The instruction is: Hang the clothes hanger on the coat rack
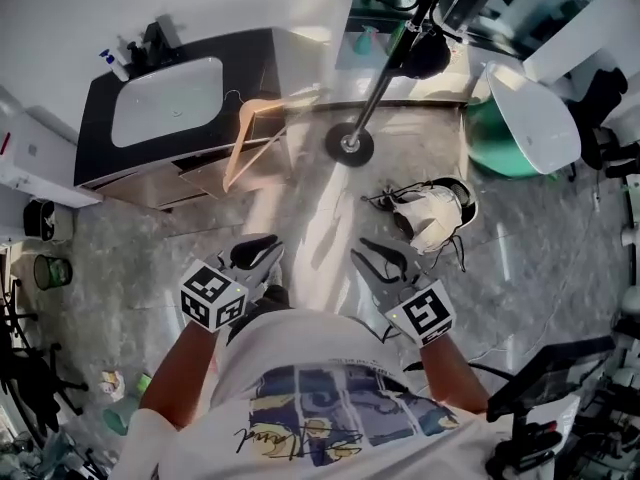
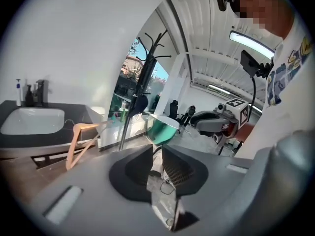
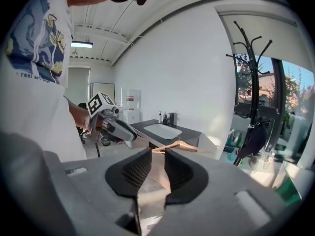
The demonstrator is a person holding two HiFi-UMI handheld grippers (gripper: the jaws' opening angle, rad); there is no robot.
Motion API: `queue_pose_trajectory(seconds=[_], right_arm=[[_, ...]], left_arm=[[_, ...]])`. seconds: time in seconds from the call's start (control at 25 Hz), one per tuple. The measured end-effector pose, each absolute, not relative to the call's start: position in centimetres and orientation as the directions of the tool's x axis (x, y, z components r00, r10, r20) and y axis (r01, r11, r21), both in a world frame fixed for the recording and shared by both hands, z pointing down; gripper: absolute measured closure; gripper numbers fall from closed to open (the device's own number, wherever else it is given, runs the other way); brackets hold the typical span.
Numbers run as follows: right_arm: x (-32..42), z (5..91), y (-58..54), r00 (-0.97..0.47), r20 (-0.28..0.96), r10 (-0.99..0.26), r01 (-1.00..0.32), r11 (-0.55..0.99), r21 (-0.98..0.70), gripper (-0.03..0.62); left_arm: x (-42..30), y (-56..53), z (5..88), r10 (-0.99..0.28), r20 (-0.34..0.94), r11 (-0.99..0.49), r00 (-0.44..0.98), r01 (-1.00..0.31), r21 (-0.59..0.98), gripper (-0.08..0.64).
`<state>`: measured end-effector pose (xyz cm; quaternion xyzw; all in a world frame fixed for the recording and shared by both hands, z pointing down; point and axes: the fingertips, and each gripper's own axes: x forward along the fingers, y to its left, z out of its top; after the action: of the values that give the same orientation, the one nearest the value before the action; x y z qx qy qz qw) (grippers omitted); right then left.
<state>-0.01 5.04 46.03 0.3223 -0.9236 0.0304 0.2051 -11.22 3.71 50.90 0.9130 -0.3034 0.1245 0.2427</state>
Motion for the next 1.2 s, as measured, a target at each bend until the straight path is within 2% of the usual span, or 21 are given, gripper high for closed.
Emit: queue_pose_trajectory(seconds=[0.32, 0.76, 0.88, 1.04, 1.2], right_arm=[[-6.4, 45.7, -0.9, -0.650, 0.411, -0.640, -0.672, 0.736, 0.082, 0.512], [-6.7, 46.4, -3.7, -0.575, 0.486, -0.659, -0.709, 0.697, 0.107, 0.512], [-7.0, 46.2, -4.3, -0.562, 0.509, -0.652, -0.708, 0.697, 0.110, 0.512], [-6.6, 46.5, -5.0, -0.535, 0.548, -0.643, -0.715, 0.690, 0.113, 0.512], [-6.4, 46.7, -6.0, -0.520, 0.567, -0.639, -0.717, 0.687, 0.116, 0.512]], left_arm=[[-21.8, -5.6, 56.7, -0.502, 0.452, -0.592, 0.738, -0.674, 0.443, 0.450], [-27.3, -15.0, 69.5, -0.514, 0.508, -0.305, 0.691, -0.701, 0.645, 0.340], [-26.8, -16.0, 72.6, -0.489, 0.480, -0.223, 0.729, -0.636, 0.739, 0.318], [-25.6, -17.5, 73.9, -0.502, 0.350, -0.121, 0.791, -0.465, 0.877, 0.295], [-25.1, -18.6, 74.6, -0.518, 0.281, -0.076, 0.808, -0.371, 0.926, 0.295]])
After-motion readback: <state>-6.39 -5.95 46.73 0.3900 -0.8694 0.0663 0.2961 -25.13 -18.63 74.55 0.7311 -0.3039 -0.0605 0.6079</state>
